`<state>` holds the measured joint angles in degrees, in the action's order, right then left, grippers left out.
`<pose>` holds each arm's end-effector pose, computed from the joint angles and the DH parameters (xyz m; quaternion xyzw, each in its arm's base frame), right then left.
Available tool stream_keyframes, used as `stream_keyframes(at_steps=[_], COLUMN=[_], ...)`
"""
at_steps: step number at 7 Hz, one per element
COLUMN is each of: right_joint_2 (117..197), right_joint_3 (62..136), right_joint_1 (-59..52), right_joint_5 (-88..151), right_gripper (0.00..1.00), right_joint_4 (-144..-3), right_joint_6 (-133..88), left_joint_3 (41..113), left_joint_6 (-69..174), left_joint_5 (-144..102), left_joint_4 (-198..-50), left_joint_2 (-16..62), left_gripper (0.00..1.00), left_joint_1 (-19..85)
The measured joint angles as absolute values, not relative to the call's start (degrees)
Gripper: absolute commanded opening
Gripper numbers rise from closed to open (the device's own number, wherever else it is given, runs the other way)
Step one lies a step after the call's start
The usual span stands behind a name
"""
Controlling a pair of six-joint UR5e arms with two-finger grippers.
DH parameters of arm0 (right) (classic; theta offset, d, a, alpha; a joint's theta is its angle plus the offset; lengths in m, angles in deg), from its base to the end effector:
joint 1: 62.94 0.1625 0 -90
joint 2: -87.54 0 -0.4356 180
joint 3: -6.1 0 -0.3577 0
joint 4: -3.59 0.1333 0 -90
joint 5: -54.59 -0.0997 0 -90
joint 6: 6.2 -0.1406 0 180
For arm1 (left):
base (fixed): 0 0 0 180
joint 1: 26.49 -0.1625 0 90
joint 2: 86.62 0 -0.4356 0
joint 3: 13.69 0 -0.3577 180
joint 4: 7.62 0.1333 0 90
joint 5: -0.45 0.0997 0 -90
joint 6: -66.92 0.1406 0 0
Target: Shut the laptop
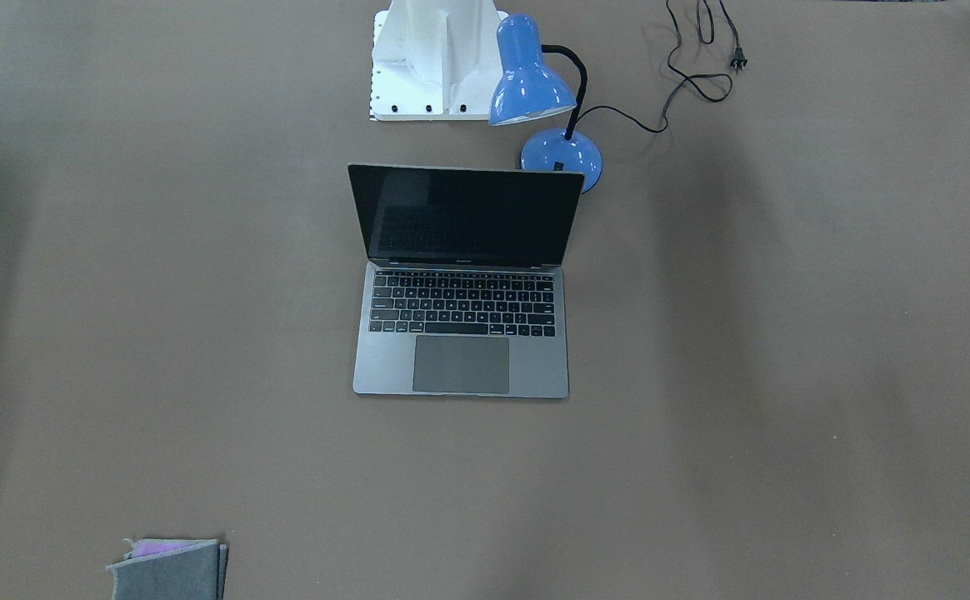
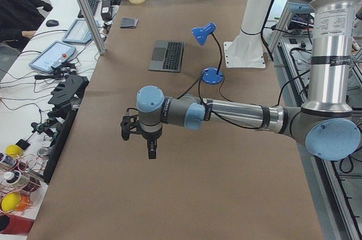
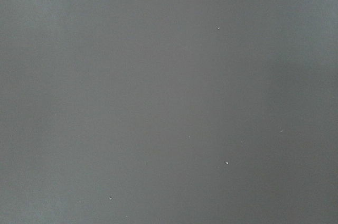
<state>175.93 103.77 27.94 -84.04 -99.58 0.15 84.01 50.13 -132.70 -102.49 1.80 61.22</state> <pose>0.0348 -0.4579 0.6397 -0.0049 -0.4126 -0.0295 0.9104 -0.0187 -0.4622 0.6415 0.0272 0.3757 -0.0819 0.9227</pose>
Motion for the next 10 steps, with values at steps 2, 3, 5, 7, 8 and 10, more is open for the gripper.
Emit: stream_keyframes(at_steps=[2,3,5,7,8,10], right_joint_2=[175.82,175.80,175.78,175.16,174.56,174.16], right_joint_3=[103.93,104.14,104.43,104.45,104.48,104.63], right_joint_1=[27.94,27.94,27.94,27.94,27.94,27.93], right_joint_5=[-84.23,-84.37,-84.94,-85.16,-85.19,-85.14], right_gripper=[1.00,1.00,1.00,1.00,1.00,1.00], right_joint_4=[-99.59,-99.59,-99.57,-99.59,-99.62,-99.60], right_joint_6=[0.07,0.01,-0.36,-0.50,-0.58,-0.73], left_joint_3=[83.98,83.87,84.08,84.29,84.27,84.08], left_joint_6=[50.13,50.06,49.66,49.92,50.05,50.18], left_joint_5=[-132.70,-132.70,-132.74,-132.71,-132.68,-132.39], left_joint_4=[-102.48,-102.50,-102.47,-102.52,-102.54,-102.49], left_joint_2=[1.83,1.84,1.88,2.03,2.07,2.43], left_gripper=[0.98,0.98,0.98,0.98,0.98,0.98], left_joint_1=[61.22,61.21,61.20,61.17,61.15,61.14])
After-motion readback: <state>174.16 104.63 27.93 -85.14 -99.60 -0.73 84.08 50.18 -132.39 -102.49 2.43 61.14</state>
